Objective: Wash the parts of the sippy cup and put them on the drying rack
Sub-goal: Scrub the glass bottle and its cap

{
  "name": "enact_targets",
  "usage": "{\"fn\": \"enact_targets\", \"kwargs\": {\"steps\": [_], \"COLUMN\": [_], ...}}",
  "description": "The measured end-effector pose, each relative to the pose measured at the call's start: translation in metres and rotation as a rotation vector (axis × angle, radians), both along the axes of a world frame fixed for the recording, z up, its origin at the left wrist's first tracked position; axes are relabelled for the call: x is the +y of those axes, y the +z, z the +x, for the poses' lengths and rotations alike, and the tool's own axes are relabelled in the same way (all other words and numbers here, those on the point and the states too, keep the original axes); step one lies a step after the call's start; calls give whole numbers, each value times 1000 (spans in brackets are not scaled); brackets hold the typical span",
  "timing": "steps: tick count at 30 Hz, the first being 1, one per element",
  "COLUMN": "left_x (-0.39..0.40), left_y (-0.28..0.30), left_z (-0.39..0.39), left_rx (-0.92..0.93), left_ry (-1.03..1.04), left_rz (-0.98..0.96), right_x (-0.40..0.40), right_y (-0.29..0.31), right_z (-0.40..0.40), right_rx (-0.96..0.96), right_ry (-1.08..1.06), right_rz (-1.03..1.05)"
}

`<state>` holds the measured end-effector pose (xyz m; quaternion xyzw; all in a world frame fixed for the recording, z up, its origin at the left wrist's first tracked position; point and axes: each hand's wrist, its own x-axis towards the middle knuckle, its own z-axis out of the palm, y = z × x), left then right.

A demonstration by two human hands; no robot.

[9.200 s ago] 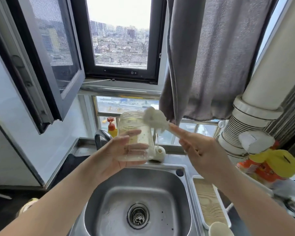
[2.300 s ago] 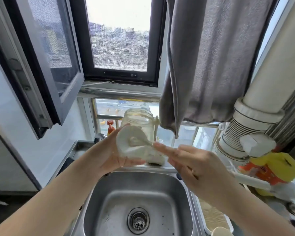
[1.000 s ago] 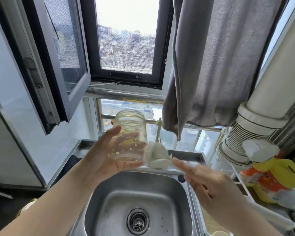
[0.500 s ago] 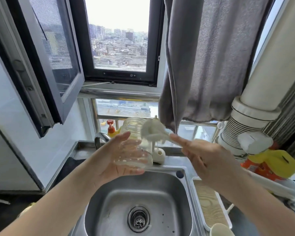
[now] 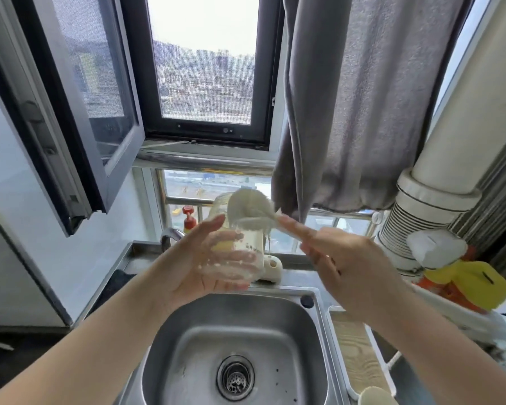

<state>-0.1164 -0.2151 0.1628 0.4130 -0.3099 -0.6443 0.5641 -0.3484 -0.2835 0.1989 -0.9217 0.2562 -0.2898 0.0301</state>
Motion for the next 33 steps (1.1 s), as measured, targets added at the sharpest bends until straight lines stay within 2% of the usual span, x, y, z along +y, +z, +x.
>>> {"fn": "enact_targets", "kwargs": {"steps": [3,5,8,10,15,18,21,25,29,33], "left_x": [2,5,8,6,5,9,10,10,12,12], "left_y": [-1,-3,-5,-3,4,-2,-10,-15,-15,-15], "left_z": [0,5,5,0,4,8,1,-10,-4,6], "left_rx": [-1,1,-1,4,24,76,225,357,285,147], "left_ry": [7,45,80,82,38,-56,-129,-188,-142,-11], "left_rz": [-13,36,65,46,0,-69,-156,-264,-267,-111], "right_x": [21,21,-2,-5,29,16,15,17,17,6], "right_y": [-11,-15,-8,-4,-9,-14,-11,-10,-18,-18], "right_z": [-1,-11,-18,-10,-3,-11,-11,-6,-15,-22], "right_rx": [113,147,62,21,162,48,-58,-88,-57,30], "right_ry": [135,125,-3,-9,169,104,146,186,182,59], "right_rz": [58,55,27,37,54,66,94,113,153,145]}}
